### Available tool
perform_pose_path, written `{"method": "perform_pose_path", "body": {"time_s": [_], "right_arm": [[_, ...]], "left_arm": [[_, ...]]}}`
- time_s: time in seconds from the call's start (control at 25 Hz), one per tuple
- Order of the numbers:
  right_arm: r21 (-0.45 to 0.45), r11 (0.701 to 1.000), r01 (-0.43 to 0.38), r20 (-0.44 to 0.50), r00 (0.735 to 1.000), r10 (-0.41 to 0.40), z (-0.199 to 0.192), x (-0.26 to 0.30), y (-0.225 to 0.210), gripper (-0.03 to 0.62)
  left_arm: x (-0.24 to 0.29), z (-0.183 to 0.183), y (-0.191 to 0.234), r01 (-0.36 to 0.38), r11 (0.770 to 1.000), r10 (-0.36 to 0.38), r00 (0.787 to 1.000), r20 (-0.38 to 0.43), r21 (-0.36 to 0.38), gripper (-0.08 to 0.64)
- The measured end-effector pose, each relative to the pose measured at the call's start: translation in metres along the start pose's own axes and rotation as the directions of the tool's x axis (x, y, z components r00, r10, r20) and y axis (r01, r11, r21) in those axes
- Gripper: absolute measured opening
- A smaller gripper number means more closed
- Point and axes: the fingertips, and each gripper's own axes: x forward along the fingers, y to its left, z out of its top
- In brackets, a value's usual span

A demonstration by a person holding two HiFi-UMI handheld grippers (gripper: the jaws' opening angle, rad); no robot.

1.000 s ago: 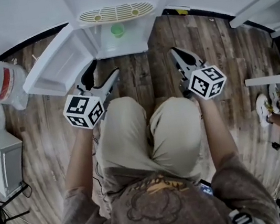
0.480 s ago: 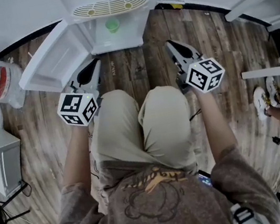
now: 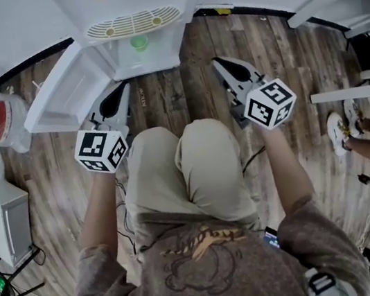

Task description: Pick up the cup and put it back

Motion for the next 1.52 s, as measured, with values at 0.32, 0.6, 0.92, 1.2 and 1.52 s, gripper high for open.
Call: {"method": "perform_pose_path", "body": {"time_s": [0.32, 0.6, 0.92, 1.2, 1.52], "right_arm": [[0.023, 0.998, -0.061, -0.054, 0.997, 0.062, 0.116, -0.034, 0.035, 0.002], [-0.002, 0.991, -0.131, -0.078, 0.988, 0.131, 0.266, -0.083, 0.097, 0.002], [0.008, 0.993, -0.115, -0.056, 0.992, 0.115, 0.419, -0.152, 0.157, 0.002], [0.028, 0.992, -0.124, -0.034, 0.992, 0.125, 0.496, -0.181, 0.169, 0.002], [0.013, 0.988, -0.151, -0.009, 0.988, 0.151, 0.514, -0.183, 0.158, 0.002]], "left_arm": [[-0.001, 0.127, -0.046, 0.075, 0.996, -0.077, 0.996, -0.044, -0.040, 0.003], [-0.025, 0.293, -0.097, 0.086, 0.995, -0.089, 0.993, -0.077, -0.042, 0.003], [-0.062, 0.469, -0.162, 0.111, 0.993, -0.115, 0.989, -0.093, -0.048, 0.003], [-0.069, 0.550, -0.196, 0.137, 0.990, -0.139, 0.987, -0.085, -0.020, 0.003], [-0.057, 0.572, -0.207, 0.134, 0.991, -0.133, 0.989, -0.060, 0.007, 0.003]]}}
